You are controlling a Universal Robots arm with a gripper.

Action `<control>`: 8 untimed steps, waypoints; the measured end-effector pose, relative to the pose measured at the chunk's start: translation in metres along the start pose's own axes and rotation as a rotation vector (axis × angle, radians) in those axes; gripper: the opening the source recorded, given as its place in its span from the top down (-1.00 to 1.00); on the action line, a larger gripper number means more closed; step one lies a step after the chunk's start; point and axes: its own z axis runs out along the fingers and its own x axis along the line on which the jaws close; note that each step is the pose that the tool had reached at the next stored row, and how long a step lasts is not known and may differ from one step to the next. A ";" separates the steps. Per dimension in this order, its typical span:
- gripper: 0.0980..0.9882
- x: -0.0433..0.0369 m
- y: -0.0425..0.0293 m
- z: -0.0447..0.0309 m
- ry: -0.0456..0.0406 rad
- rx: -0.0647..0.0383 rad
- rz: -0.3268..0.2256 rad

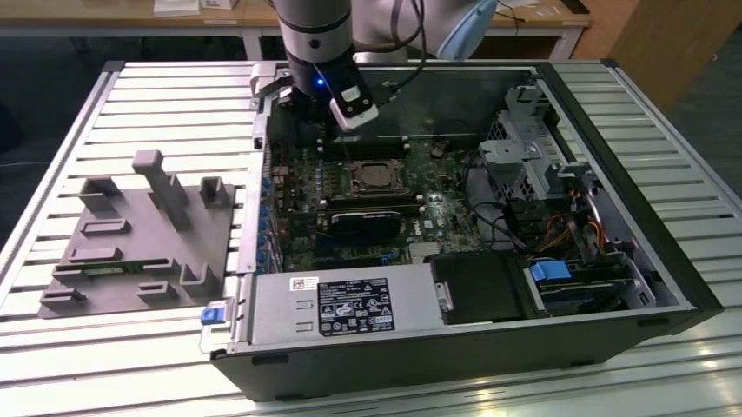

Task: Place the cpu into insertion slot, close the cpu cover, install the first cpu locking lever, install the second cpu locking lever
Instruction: 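Install the first cpu locking lever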

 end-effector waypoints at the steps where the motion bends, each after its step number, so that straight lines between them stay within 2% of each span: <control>1: 0.99 -0.0010 0.0004 0.0004 0.0001 0.000 0.000; 8: 0.99 -0.0125 0.0029 0.0029 0.0001 0.000 0.000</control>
